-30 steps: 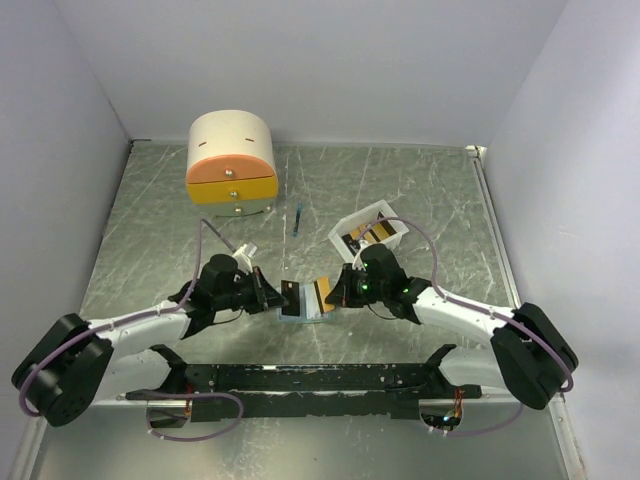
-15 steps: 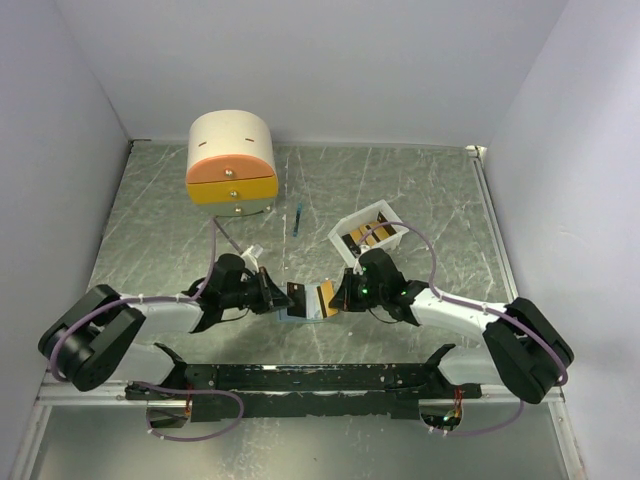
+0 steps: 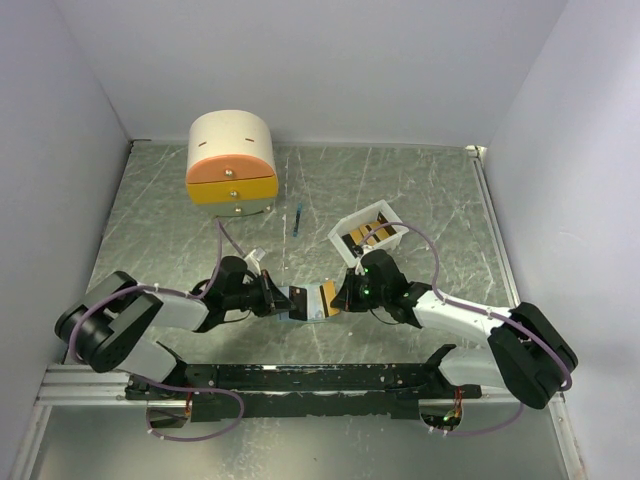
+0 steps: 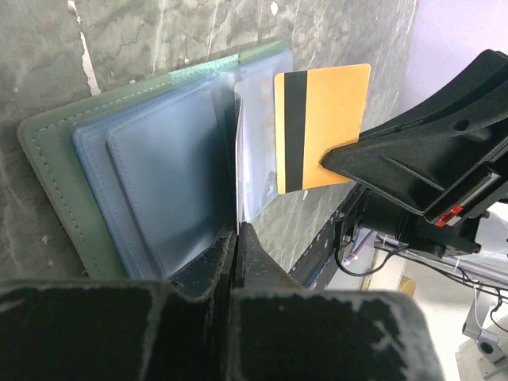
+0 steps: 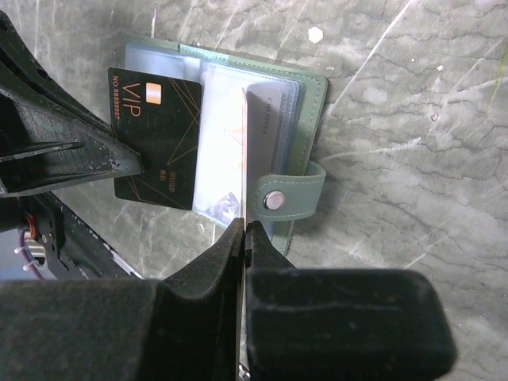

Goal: Put the credit cards into the card holder
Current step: Insert the credit card into the card holder.

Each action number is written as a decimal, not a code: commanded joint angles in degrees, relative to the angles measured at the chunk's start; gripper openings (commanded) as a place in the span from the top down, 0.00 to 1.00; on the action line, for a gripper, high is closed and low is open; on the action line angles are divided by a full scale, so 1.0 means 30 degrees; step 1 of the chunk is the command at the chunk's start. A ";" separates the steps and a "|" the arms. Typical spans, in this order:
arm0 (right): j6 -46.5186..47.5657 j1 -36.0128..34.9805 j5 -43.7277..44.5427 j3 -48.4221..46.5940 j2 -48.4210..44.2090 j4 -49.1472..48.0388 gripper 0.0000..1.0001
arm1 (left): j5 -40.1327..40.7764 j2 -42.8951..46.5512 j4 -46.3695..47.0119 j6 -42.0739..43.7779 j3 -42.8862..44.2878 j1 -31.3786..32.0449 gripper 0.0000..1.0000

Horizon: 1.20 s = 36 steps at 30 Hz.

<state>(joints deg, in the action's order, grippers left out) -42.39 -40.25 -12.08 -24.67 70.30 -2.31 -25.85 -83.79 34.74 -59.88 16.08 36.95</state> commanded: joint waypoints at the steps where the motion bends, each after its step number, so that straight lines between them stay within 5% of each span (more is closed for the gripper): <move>1: 0.0246 -0.0031 0.0655 0.0479 -0.0169 0.0476 1.00 | -0.0633 -0.0414 0.1457 -0.0208 -0.0257 -0.0100 0.93; 22: 0.0264 -0.0052 0.0802 0.0725 -0.0239 0.0476 1.00 | -0.0680 -0.1979 0.2348 -0.0873 -0.0004 -0.0107 0.93; 36: 0.0302 -0.0032 0.0844 0.0722 -0.0612 0.0681 1.00 | 0.1315 -0.1701 0.0232 0.0972 0.0509 -0.0112 0.93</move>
<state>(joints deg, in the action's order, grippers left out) -42.44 -40.25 -11.49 -23.75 69.04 -2.26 -26.11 -88.97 39.33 -60.82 16.49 36.84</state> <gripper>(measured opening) 0.007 0.075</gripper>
